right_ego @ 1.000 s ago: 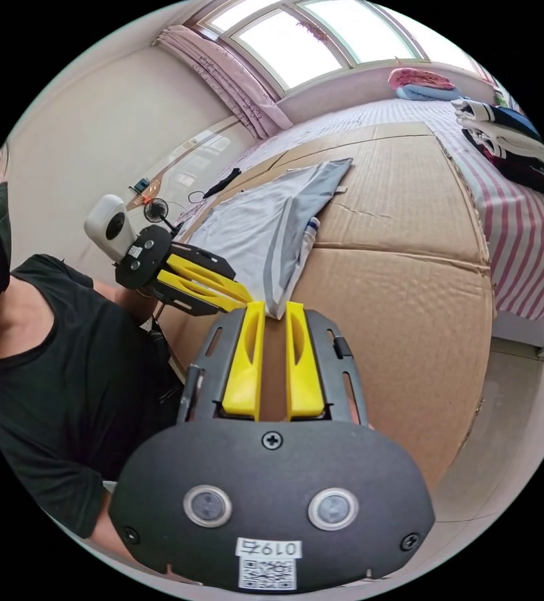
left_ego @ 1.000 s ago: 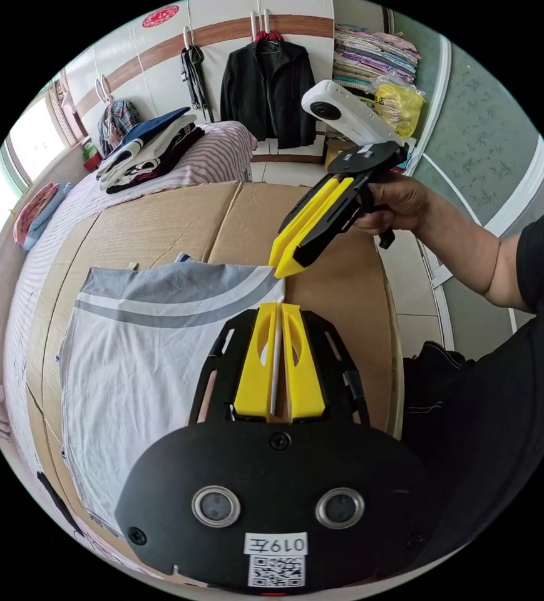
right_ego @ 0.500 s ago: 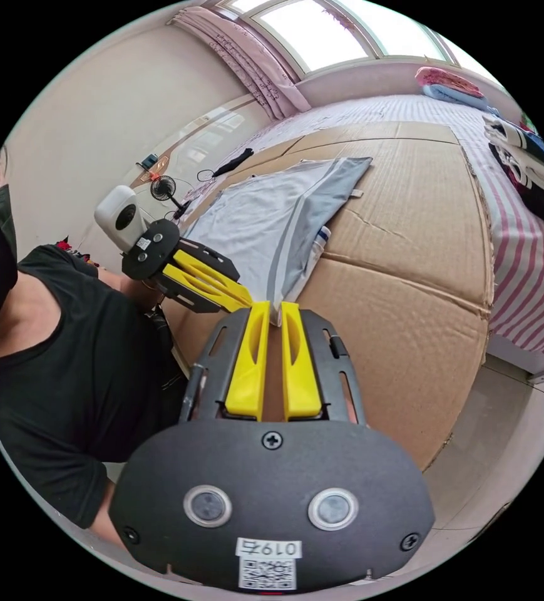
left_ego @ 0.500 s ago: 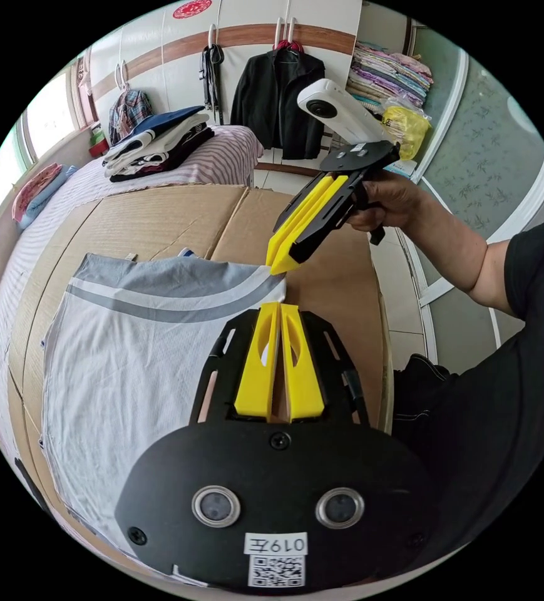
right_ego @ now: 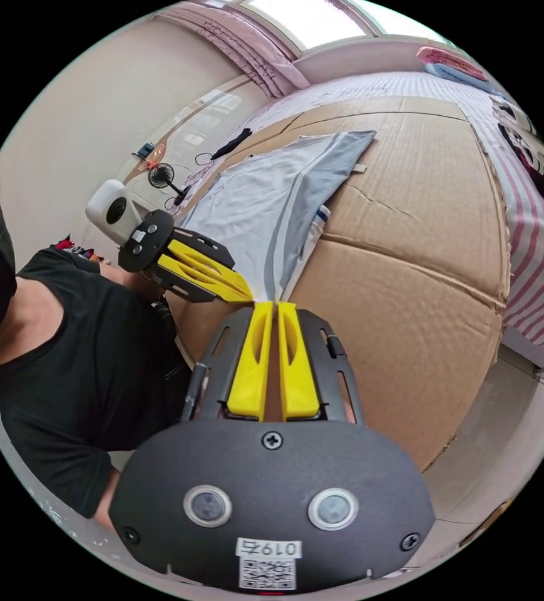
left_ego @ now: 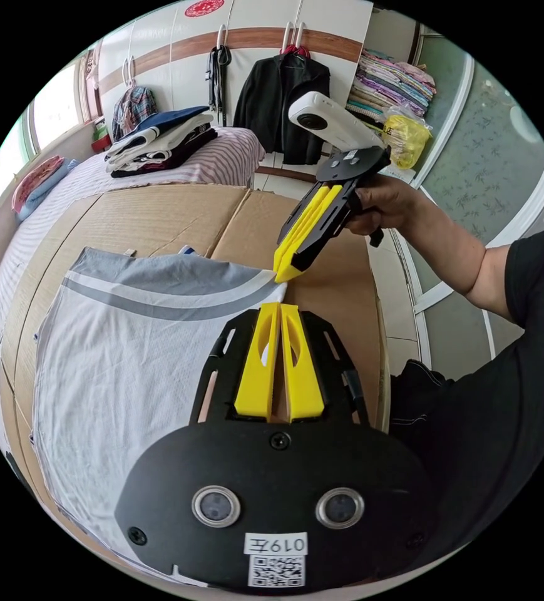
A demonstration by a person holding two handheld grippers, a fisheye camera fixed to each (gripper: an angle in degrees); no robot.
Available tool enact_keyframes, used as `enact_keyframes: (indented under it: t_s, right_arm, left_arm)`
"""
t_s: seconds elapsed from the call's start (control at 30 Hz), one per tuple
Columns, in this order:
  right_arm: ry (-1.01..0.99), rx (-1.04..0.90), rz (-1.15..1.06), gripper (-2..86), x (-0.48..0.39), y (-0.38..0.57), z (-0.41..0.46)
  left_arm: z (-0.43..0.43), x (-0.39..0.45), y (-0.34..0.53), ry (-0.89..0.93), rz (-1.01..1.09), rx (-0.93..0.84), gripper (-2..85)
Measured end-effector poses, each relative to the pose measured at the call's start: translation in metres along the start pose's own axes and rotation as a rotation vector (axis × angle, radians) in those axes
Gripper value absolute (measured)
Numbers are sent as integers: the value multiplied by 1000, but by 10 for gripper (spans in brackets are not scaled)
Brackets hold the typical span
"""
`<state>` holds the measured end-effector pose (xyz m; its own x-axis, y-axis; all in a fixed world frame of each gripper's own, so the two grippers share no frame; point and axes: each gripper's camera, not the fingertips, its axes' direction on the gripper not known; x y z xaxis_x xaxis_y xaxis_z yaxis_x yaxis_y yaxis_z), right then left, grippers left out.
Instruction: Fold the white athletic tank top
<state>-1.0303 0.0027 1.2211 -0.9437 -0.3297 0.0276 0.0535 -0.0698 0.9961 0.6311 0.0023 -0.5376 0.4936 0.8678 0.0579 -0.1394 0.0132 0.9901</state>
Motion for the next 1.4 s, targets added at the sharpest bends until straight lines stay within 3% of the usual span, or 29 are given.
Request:
enact_keyframes:
  t_s: [0.2,0.43,0.73,1.03,1.4]
  right_arm:
    - [-67,-62,-21,-8,21,-21,-5]
    - [2,-187,-37,-4,27,-40,13]
    - [9,176,18,16,66,-94,-37]
    - [82,97,135,58,139,-235,21]
    - [82,100,197,5,157,-255,45]
  left_arm:
    - [-4,0,-2,-4,5,7,4]
    - [1,-3,-3,-3,-8,-11,5]
    - [-2,-12,3,14,-29,9,5]
    - [-3,-14,8,-8,-30,9,5]
    - [-1,-22,17,-2,-29,10,5]
